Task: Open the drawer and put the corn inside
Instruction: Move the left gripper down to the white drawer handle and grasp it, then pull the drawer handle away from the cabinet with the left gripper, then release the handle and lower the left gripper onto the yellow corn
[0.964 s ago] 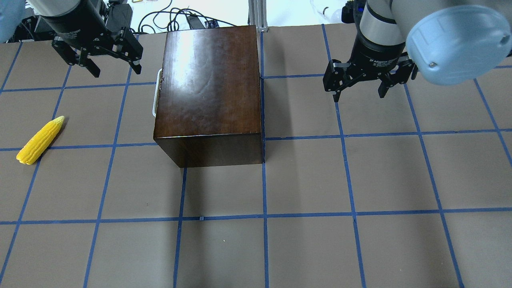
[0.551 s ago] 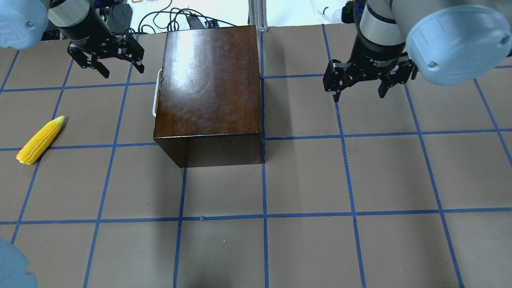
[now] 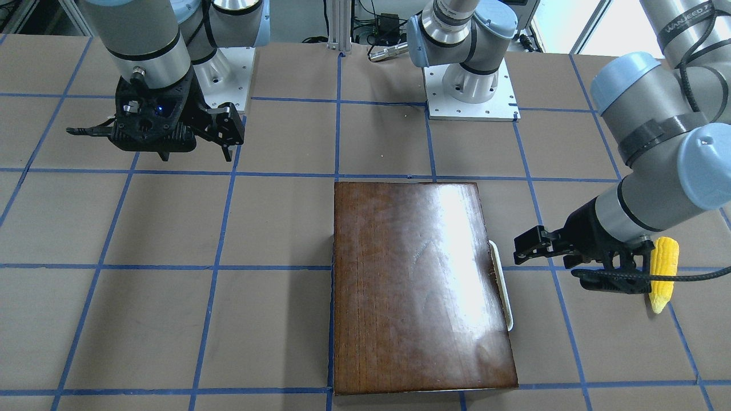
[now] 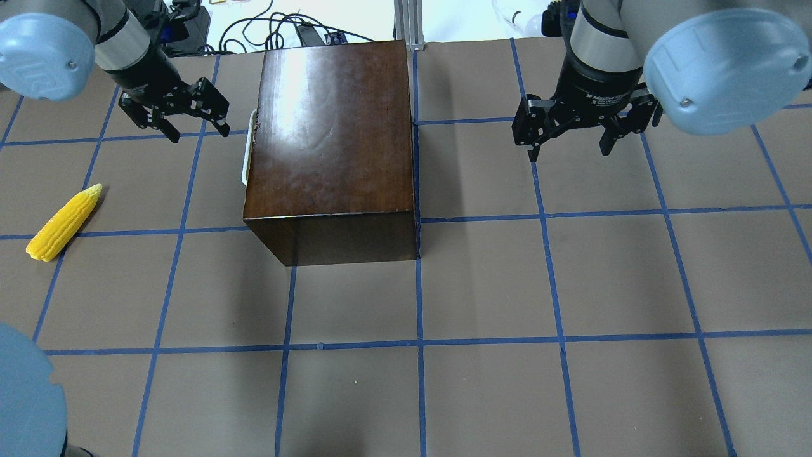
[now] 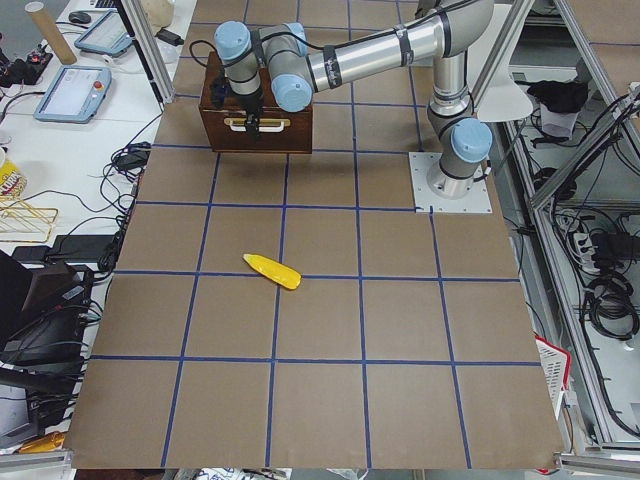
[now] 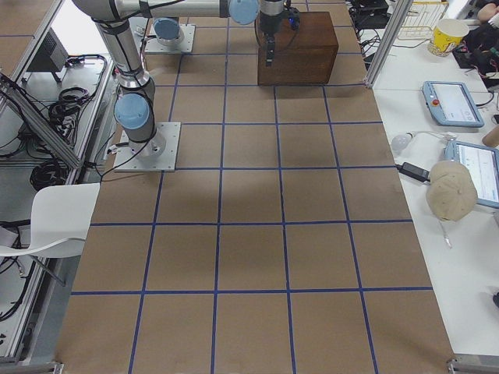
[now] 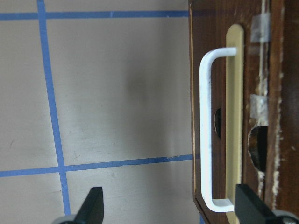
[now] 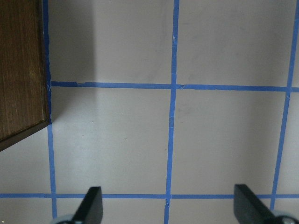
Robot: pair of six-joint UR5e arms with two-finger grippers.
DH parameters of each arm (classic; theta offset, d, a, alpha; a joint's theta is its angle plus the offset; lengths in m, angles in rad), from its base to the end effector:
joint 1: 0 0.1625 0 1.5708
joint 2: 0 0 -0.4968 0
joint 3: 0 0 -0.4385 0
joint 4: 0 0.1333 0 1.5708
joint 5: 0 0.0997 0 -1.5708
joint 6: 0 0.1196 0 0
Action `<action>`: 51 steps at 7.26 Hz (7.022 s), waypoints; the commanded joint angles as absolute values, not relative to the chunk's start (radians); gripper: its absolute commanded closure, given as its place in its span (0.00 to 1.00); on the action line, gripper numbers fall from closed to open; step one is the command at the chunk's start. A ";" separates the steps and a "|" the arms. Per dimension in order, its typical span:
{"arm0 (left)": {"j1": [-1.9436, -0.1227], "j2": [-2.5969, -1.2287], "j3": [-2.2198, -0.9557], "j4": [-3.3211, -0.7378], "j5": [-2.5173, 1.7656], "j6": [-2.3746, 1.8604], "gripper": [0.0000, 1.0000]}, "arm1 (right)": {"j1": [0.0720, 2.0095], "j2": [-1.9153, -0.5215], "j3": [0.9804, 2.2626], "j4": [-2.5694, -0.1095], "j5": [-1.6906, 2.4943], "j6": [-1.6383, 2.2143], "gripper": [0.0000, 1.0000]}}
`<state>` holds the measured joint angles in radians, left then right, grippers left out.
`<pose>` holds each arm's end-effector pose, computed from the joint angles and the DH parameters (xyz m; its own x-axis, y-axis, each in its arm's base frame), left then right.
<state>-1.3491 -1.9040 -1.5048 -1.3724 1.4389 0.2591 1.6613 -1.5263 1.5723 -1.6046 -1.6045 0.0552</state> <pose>0.0034 -0.6929 0.3911 -0.9891 0.0301 0.1444 0.0352 0.9988 0.0329 0.1792 -0.5444 0.5179 -0.9988 -0.0357 0.0343 -0.0353 0.9993 0.0103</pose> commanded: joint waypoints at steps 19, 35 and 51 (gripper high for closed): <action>-1.312 -1.989 -1.586 -1.266 1.261 0.273 0.00 | 1.661 -1.526 1.572 -1.605 -1.605 0.055 0.00; -1.124 -2.003 -1.577 -1.221 1.287 0.314 0.00 | 1.661 -1.526 1.572 -1.605 -1.605 0.055 0.00; -0.910 -2.026 -1.548 -1.151 1.564 0.933 0.00 | 1.661 -1.526 1.572 -1.605 -1.605 0.055 0.00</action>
<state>-0.9330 -2.0052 -1.5484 -1.1804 1.5277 0.8283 1.6613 -1.5263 1.5723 -1.6045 -1.6045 0.0553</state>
